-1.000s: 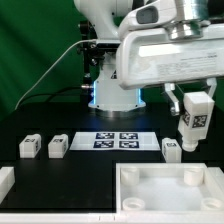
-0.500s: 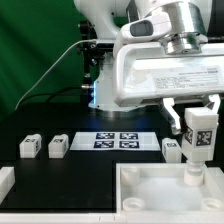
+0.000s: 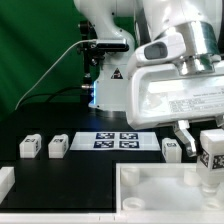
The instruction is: Assemble one leg
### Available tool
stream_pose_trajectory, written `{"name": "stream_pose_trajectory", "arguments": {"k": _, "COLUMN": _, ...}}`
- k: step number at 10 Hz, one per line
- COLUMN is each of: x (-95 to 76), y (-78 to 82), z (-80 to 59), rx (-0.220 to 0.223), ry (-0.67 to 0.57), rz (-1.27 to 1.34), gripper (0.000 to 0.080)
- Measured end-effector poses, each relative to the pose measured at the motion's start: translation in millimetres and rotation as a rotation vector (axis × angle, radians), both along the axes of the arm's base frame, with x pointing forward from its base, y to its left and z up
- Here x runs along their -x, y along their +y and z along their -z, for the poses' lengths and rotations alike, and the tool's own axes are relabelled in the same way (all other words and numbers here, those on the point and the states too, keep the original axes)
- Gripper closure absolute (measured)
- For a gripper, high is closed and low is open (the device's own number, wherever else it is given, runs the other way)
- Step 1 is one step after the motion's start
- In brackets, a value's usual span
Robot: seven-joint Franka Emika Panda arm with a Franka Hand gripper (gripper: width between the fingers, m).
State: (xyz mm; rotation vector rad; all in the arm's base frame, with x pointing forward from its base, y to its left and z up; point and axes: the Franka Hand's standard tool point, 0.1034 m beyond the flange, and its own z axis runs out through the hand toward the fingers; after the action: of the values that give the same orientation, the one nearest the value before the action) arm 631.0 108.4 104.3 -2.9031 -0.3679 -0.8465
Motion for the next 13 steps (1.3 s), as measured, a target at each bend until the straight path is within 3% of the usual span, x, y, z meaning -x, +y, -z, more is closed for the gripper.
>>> {"name": "stream_pose_trajectory", "arguments": {"k": 4, "x": 5.9, "y": 4.9, "z": 16.6, "rx": -0.001, "ry": 0.013, "rz": -0.005, "gripper": 0.0508}}
{"name": "stream_pose_trajectory", "arguments": {"k": 13, "x": 12.7, "y": 6.8, "z": 23.0, "rx": 0.002, "ry": -0.012, "rz": -0.005, "gripper": 0.0508}}
